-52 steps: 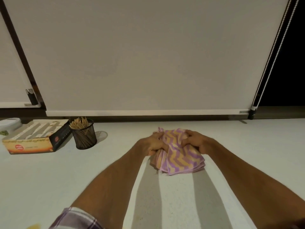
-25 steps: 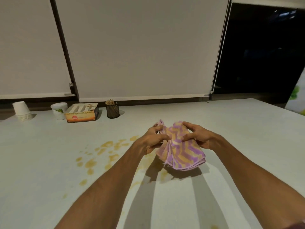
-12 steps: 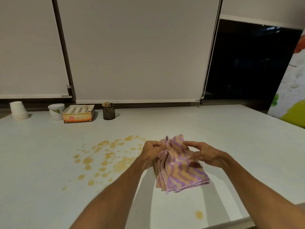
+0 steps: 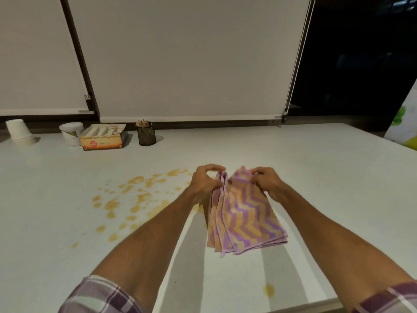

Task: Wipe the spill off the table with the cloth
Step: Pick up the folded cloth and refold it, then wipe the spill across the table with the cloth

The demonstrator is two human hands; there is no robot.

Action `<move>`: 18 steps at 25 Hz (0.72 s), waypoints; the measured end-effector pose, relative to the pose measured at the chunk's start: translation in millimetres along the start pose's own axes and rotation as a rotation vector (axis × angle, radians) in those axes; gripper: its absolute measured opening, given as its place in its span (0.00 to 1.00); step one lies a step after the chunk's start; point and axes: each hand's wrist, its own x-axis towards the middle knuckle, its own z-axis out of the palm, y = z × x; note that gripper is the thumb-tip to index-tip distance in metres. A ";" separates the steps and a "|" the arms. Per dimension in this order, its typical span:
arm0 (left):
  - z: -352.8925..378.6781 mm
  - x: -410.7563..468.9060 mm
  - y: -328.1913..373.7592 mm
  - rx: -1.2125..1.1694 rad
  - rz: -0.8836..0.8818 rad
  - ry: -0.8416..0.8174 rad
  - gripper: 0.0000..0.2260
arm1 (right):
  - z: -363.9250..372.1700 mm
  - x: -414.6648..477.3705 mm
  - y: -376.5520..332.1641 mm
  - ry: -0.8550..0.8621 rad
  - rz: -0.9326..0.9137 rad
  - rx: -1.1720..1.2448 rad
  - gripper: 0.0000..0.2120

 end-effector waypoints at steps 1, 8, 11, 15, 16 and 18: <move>-1.0 -1.6 0.1 -0.001 0.095 0.003 0.17 | -4.0 1.5 -1.4 0.008 -0.015 0.067 0.13; -47.2 -8.3 -23.6 0.701 0.093 0.325 0.13 | 4.6 10.1 12.0 0.254 -0.213 -0.506 0.13; -95.9 -23.0 -30.5 0.859 0.094 0.328 0.14 | 29.6 0.3 5.3 0.160 -0.326 -0.589 0.14; -171.9 -70.2 -56.4 0.971 0.057 0.336 0.18 | 58.2 -17.5 4.2 0.086 -0.378 -0.737 0.15; -193.8 -84.8 -66.4 0.998 0.034 0.343 0.18 | 61.8 -21.3 4.4 0.065 -0.379 -0.766 0.15; -240.6 -113.3 -85.4 1.031 -0.053 0.381 0.20 | 69.7 -29.6 6.0 0.001 -0.368 -0.886 0.17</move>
